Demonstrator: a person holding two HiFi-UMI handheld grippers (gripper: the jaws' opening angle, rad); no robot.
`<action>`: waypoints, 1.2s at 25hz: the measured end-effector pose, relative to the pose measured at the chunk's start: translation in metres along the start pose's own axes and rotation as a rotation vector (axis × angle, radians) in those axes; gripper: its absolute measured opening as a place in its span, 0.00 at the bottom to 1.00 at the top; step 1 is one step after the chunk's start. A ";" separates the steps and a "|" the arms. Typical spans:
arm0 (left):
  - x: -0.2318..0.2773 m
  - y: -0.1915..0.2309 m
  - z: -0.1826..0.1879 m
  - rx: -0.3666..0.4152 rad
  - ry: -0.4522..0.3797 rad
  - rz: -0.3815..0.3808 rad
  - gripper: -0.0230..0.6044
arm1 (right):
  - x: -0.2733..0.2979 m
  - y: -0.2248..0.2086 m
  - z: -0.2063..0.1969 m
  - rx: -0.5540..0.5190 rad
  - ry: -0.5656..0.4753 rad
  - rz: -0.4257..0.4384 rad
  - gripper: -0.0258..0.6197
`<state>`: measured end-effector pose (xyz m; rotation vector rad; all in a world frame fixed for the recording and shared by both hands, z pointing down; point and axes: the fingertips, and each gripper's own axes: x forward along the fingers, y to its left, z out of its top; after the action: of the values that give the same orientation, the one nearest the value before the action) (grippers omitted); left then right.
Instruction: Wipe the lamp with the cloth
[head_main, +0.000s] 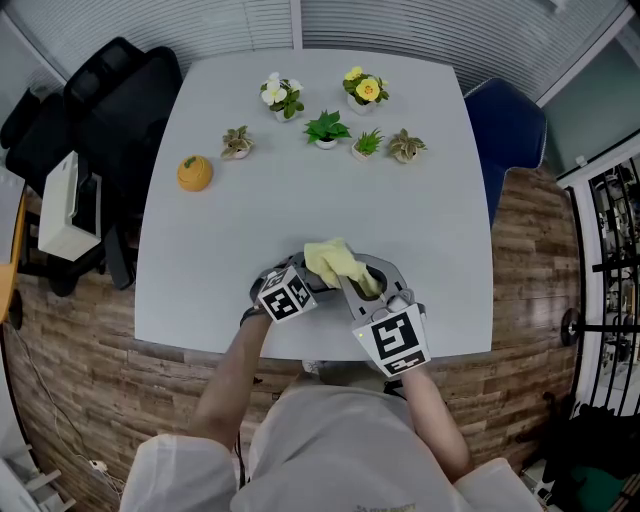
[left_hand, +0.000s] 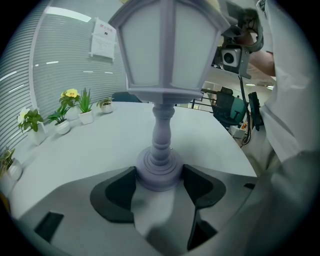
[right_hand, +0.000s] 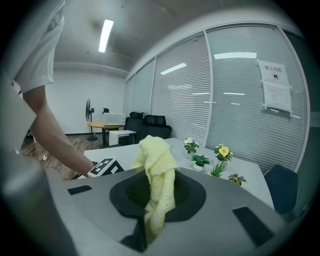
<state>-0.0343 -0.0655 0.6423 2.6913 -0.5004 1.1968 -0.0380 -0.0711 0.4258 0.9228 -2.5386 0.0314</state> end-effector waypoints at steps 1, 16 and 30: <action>0.000 0.000 0.000 -0.001 0.001 0.000 0.52 | 0.001 0.000 0.001 -0.003 -0.001 0.000 0.10; 0.001 0.001 0.000 -0.009 0.005 0.004 0.52 | 0.014 -0.006 0.007 -0.038 -0.001 0.005 0.10; 0.000 0.001 0.000 -0.006 0.001 0.003 0.52 | 0.028 -0.015 0.008 0.002 0.003 0.014 0.10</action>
<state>-0.0346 -0.0667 0.6423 2.6856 -0.5071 1.1948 -0.0507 -0.1009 0.4282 0.9056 -2.5427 0.0387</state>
